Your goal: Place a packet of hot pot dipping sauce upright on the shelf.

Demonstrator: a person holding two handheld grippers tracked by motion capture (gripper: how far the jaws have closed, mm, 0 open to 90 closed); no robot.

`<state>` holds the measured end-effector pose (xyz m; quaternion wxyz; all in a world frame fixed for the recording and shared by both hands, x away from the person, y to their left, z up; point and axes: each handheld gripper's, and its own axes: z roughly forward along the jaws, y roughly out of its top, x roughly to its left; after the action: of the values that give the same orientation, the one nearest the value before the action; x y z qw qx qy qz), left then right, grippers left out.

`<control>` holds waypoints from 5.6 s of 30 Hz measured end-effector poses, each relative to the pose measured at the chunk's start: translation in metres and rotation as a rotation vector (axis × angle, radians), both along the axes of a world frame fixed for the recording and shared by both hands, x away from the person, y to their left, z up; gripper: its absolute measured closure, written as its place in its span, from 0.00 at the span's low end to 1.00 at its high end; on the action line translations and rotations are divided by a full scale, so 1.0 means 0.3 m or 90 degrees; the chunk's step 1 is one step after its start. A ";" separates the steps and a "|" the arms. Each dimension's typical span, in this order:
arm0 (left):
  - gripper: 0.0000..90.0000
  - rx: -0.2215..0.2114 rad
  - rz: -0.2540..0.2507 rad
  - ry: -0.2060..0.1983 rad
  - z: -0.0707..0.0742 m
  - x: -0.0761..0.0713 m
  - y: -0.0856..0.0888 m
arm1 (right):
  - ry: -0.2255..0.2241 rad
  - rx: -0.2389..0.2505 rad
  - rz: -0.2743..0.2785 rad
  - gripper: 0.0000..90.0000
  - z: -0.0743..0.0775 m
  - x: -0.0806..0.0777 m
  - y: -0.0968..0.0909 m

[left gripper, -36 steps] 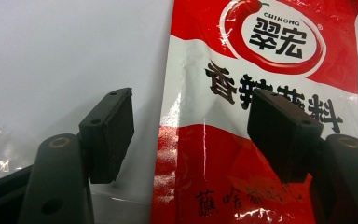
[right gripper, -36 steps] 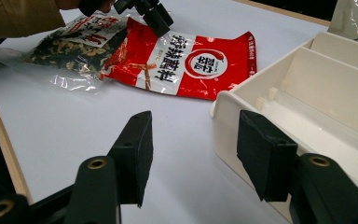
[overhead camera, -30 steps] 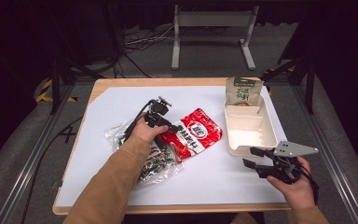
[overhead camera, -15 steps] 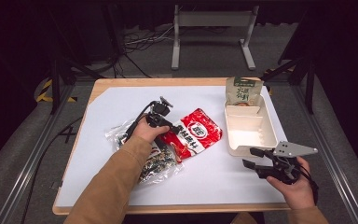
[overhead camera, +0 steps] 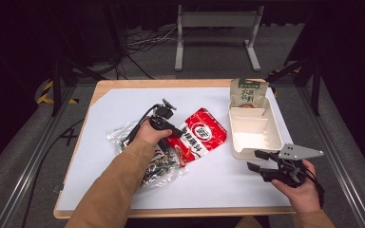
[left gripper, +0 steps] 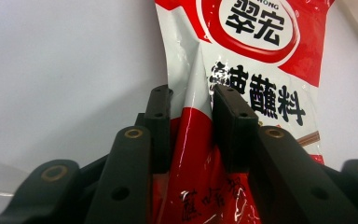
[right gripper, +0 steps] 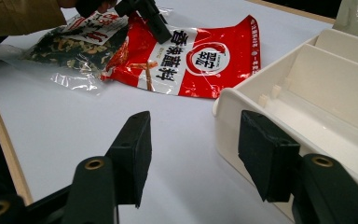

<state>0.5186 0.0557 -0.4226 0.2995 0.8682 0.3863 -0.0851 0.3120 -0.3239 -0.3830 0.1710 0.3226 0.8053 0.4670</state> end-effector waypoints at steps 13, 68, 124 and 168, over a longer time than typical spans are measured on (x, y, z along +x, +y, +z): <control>0.83 0.014 0.007 -0.029 0.038 -0.039 -0.003 | -0.008 0.005 0.002 0.54 0.008 -0.004 0.001; 0.87 -0.187 -0.001 -0.273 0.315 -0.412 0.127 | -0.018 0.094 0.006 0.48 0.045 0.043 0.113; 0.86 -0.251 -0.030 -0.254 0.258 -0.419 0.106 | 0.014 0.179 0.111 0.99 0.093 0.153 0.232; 0.47 -0.297 -0.027 -0.294 0.256 -0.410 0.150 | -0.135 0.137 0.143 0.99 0.398 0.128 0.192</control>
<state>0.3956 0.1008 -0.3458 0.5682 0.7804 0.2603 0.0219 0.3505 -0.2664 -0.2634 0.1661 0.1960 0.7594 0.5978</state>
